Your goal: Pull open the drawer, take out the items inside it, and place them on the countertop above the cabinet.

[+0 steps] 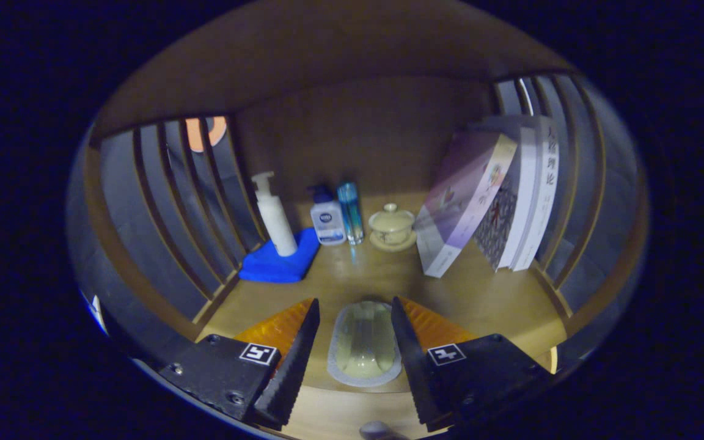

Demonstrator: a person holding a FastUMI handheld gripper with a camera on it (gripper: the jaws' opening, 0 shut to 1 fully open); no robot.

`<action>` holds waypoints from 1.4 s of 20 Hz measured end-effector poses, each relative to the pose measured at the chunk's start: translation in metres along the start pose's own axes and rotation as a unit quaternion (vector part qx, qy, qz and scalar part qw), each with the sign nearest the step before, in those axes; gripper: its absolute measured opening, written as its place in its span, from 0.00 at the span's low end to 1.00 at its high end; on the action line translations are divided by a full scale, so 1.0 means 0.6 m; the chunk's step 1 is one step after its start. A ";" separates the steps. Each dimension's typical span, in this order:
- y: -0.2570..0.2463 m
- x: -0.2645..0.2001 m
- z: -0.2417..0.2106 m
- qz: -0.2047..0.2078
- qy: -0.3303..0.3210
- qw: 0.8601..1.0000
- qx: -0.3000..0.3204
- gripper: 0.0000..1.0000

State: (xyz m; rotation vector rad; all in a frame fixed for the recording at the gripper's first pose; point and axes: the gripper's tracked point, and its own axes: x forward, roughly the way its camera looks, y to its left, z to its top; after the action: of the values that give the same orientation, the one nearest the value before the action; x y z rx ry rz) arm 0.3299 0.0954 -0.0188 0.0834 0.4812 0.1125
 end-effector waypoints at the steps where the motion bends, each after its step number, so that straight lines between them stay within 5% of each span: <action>1: -0.001 -0.023 0.009 -0.001 -0.021 1.000 -0.002 0.77; 5: 0.022 -0.118 0.012 0.007 -0.073 0.996 -0.050 0.99; 10: 0.048 -0.257 -0.023 0.010 -0.163 0.983 -0.080 0.99; 17: -0.003 -0.393 -0.191 -0.018 -0.204 0.978 -0.044 0.99; 28: -0.055 -0.378 -0.441 -0.057 -0.162 0.984 -0.050 0.99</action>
State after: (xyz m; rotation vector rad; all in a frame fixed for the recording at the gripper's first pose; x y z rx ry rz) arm 0.0097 0.0481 -0.1527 -0.0251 0.1543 0.0088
